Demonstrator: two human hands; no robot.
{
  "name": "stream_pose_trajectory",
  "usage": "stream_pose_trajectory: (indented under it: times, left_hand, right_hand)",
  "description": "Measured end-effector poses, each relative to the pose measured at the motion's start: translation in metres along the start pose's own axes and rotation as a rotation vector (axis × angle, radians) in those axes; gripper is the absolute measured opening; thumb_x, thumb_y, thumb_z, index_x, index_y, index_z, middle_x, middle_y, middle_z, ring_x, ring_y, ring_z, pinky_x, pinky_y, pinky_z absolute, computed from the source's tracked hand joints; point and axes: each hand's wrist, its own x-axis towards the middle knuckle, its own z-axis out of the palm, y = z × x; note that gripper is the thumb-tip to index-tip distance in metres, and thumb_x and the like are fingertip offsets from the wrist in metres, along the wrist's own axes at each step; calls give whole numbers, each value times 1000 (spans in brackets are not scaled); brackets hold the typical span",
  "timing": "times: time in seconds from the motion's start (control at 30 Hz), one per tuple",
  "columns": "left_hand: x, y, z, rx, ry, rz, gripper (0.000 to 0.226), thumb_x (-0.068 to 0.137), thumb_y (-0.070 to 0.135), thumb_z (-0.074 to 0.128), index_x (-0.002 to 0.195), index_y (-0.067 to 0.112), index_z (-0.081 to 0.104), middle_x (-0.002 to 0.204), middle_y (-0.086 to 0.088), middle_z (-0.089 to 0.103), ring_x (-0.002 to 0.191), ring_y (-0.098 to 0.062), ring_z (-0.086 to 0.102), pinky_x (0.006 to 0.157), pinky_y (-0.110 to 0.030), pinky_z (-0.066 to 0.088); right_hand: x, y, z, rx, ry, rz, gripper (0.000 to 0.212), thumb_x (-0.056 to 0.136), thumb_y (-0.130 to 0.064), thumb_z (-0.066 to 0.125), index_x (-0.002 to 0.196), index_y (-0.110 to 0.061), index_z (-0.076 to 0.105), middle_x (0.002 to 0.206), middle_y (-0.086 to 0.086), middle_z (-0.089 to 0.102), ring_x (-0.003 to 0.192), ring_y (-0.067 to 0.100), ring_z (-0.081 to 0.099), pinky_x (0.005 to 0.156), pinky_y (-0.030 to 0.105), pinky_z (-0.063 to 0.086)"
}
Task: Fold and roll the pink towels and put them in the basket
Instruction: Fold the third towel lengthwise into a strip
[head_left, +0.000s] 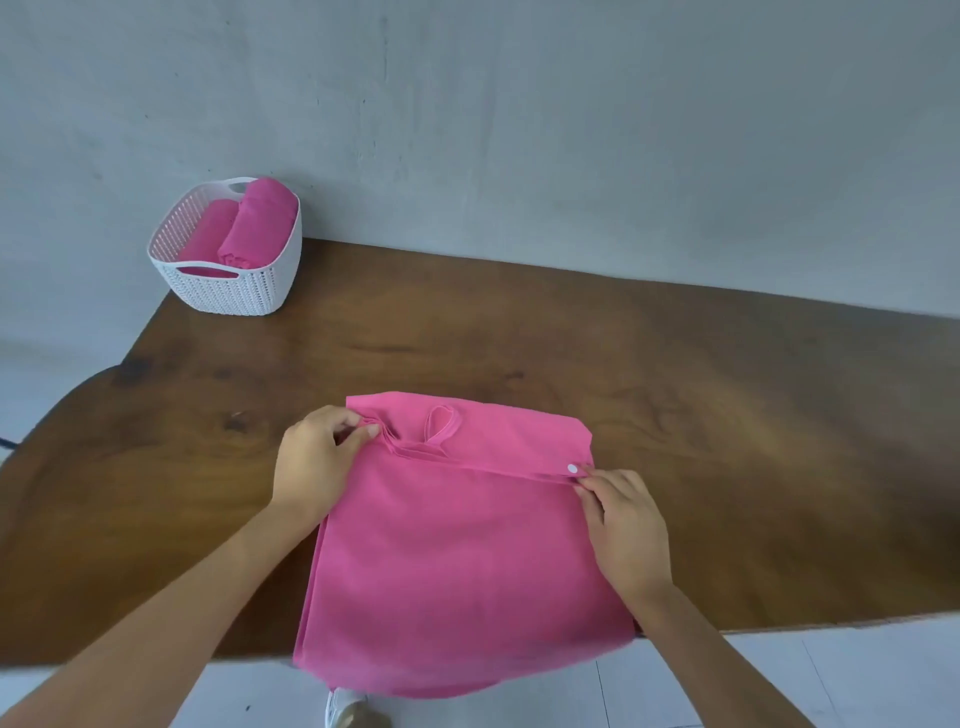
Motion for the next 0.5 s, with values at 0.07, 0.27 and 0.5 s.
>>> stream_pose_trajectory:
  times: [0.07,0.27,0.5]
  left_hand:
    - [-27,10,1,9,12,-16,14,89,20,77,76,18,72,81,9,69,79,-11,65,69,-24,47]
    - [-110,39,6,10,25,-114,20,88,20,77,69,16,72,78,10,71,78,-12,66,67,-25,46]
    - [-195,54,4,-41,-8,-152,29,86,18,80,60,16,68,65,4,67,64,-22,59,55,-19,35]
  right_hand:
    - [-19,5,-12,23,-6,9,25,94,-18,60,112,-17,77,109,-11,74,102,6,57,91,15,44]
    - [-81,21,-47,97,3,19,26,95,-21,57,109,-18,79,108,-15,73,100,5,57,91,16,45]
    - [-149,40,-96,137,-19,-51,24,96,-26,57,104,-20,79,107,-20,72,99,5,59,88,16,46]
